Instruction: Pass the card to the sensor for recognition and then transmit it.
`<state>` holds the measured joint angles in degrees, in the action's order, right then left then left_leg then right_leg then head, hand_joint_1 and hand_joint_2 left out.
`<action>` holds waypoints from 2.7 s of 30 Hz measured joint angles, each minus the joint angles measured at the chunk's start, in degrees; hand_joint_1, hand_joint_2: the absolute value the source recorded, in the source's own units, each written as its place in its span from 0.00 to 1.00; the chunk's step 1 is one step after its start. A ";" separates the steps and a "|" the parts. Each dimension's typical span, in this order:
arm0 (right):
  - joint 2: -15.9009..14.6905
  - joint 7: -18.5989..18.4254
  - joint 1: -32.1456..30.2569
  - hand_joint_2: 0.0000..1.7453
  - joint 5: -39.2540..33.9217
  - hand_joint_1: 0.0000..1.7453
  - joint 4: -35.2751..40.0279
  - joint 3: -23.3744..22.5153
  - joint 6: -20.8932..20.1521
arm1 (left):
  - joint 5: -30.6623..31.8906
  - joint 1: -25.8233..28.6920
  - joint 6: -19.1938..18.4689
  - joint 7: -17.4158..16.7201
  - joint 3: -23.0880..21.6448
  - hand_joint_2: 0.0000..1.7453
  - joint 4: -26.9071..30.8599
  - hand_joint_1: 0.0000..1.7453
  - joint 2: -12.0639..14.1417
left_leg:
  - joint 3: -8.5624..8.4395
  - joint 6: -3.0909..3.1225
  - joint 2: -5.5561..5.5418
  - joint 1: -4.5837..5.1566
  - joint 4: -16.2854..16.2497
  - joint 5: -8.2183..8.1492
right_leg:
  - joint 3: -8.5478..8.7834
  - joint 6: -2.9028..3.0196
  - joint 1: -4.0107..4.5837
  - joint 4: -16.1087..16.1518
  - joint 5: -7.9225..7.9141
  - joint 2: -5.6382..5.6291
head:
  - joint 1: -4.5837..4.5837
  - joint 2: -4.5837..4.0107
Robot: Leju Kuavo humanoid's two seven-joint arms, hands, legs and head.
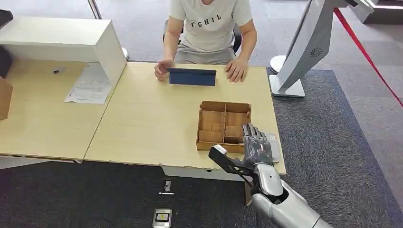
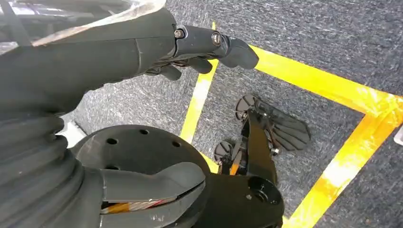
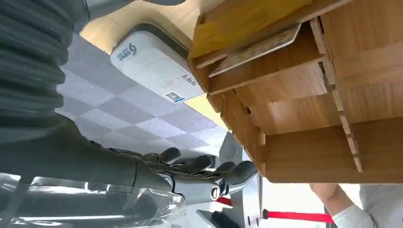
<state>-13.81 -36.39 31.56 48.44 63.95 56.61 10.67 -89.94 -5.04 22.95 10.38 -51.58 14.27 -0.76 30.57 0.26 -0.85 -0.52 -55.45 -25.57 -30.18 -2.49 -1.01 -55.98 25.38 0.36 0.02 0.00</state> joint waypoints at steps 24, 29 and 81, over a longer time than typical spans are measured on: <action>4.79 4.66 3.66 1.00 -1.42 0.00 -4.33 2.12 -2.10 | -0.09 0.05 2.43 -0.07 1.05 1.00 -0.02 0.00 -0.70 | 0.00 0.00 0.00 -0.01 0.00 0.01 | 0.00 0.00 0.00 -0.01 0.00 0.00 | 0.00 0.00; 5.25 5.20 4.35 1.00 -2.01 0.00 -6.23 2.67 -2.08 | -0.09 0.05 2.62 -0.09 1.55 1.00 -0.02 0.00 -0.72 | 0.00 0.00 0.01 -0.01 0.00 0.01 | 0.00 0.00 0.00 -0.01 0.00 0.00 | 0.00 0.00; 2.71 1.51 4.87 1.00 0.09 0.00 -4.70 1.27 -5.66 | 0.00 0.25 2.38 0.22 4.33 1.00 -0.28 0.00 -0.22 | -0.02 -0.01 0.02 -0.01 -0.01 0.01 | -0.01 0.00 0.01 -0.01 0.00 0.00 | 0.00 0.00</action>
<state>-11.10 -34.88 36.43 48.52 59.25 57.88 5.00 -89.94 -4.78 25.33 10.60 -47.25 13.99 -0.98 30.55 0.25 -0.82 -0.53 -55.45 -25.56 -30.19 -2.48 -1.00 -55.99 25.38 0.36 0.02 0.00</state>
